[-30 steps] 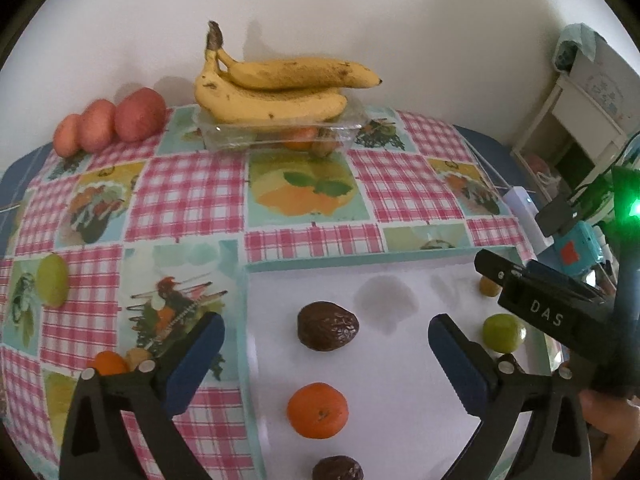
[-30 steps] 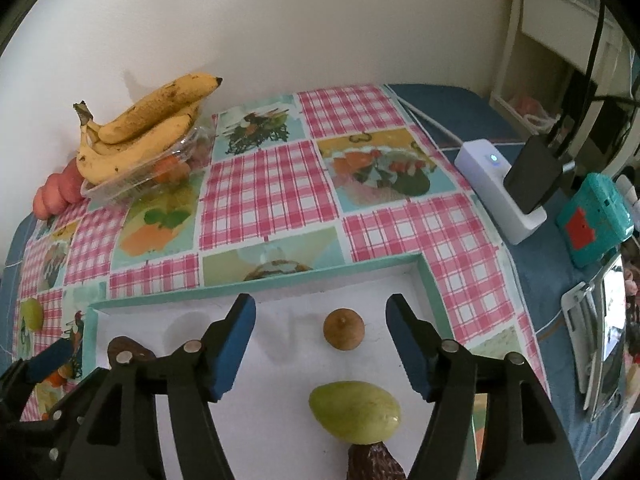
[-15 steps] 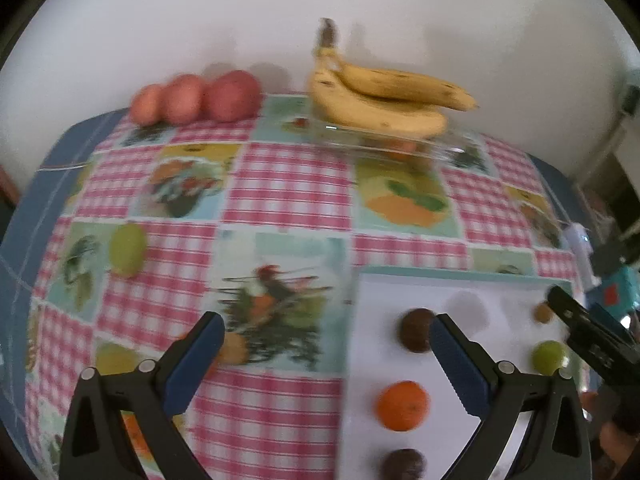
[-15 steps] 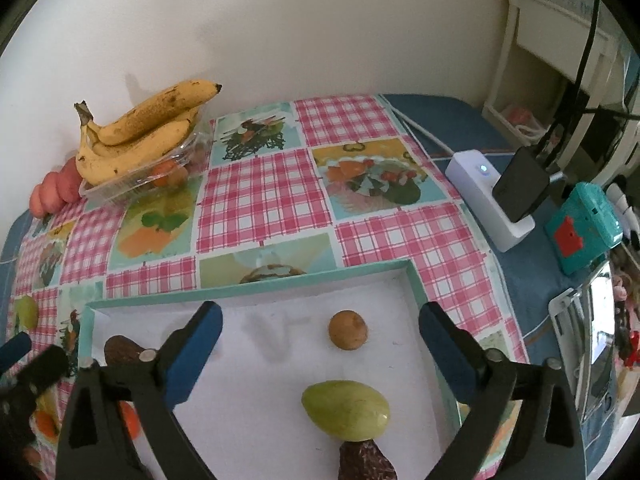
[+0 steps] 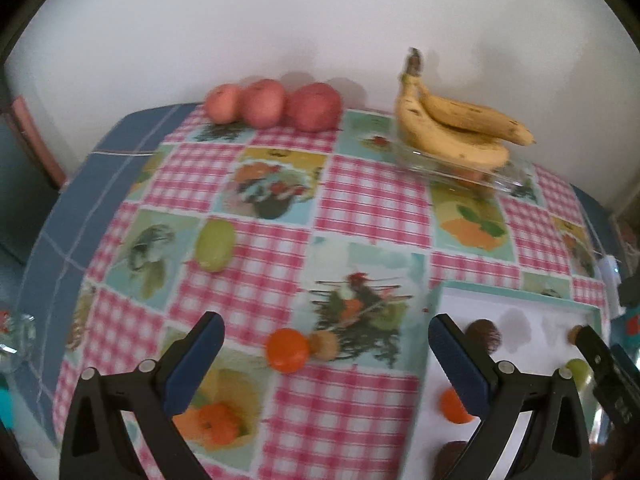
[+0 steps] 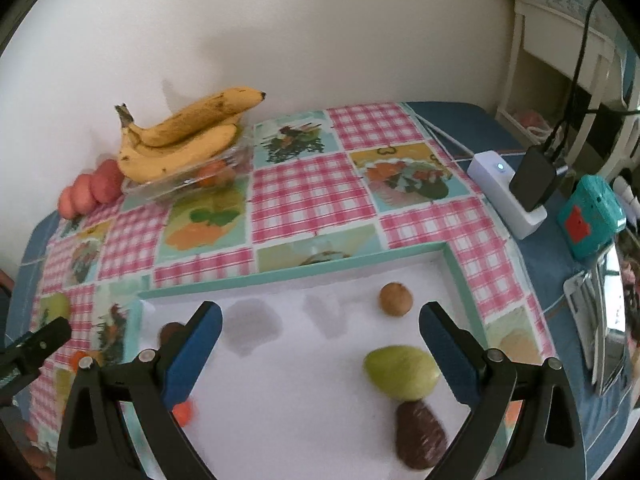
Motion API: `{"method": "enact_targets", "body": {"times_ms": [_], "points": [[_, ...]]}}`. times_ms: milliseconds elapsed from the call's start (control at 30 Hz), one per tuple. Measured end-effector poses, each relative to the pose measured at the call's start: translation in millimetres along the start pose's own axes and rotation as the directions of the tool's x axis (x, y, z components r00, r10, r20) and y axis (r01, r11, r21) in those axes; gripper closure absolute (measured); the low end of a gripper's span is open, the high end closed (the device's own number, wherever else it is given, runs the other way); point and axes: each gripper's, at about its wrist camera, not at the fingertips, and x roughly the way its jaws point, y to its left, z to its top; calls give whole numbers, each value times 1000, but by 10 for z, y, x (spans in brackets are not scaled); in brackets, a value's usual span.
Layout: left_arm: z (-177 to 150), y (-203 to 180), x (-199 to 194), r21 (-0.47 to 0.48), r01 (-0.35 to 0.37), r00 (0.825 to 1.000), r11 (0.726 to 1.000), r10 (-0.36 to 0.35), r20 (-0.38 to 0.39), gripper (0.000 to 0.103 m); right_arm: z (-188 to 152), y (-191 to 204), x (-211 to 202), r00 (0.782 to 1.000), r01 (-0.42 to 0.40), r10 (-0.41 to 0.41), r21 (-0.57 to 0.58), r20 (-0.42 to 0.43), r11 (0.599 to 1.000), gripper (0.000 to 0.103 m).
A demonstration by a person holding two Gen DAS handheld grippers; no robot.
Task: Organize fruits
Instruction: 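Move both open tools back toward the fruits beside the tray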
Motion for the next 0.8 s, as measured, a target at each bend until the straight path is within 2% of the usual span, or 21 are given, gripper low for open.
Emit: {"method": "enact_targets", "body": {"times_ms": [167, 300, 433, 533, 667, 800], "points": [[1, 297, -65, -100, -11, 1000, 995, 10, -17, 0, -62, 186, -120, 1000, 12, -12, -34, -2, 999, 4], [-10, 505, -83, -138, -56, 998, 989, 51, -37, 0, -131, 280, -152, 1000, 8, -8, -3, -13, 1000, 4], [-23, 753, -62, -163, -87, 995, 983, 77, -71, 0, -203, 470, -23, 997, -26, 25, -13, -72, 1000, 4], [-51, 954, -73, -183, -116, 993, 976, 110, -42, 0, -256, 666, 37, 995, -11, 5, -64, -95, 998, 4], [-42, 1234, -116, -193, -144, 988, 971, 150, 20, 0, -295, 901, 93, 993, -47, 35, -110, -110, 993, 4], [-12, 1510, -124, -246, -160, 985, 956, 170, 20, 0, -311, 1086, 142, 992, -68, 53, -131, -117, 989, 4]]}}
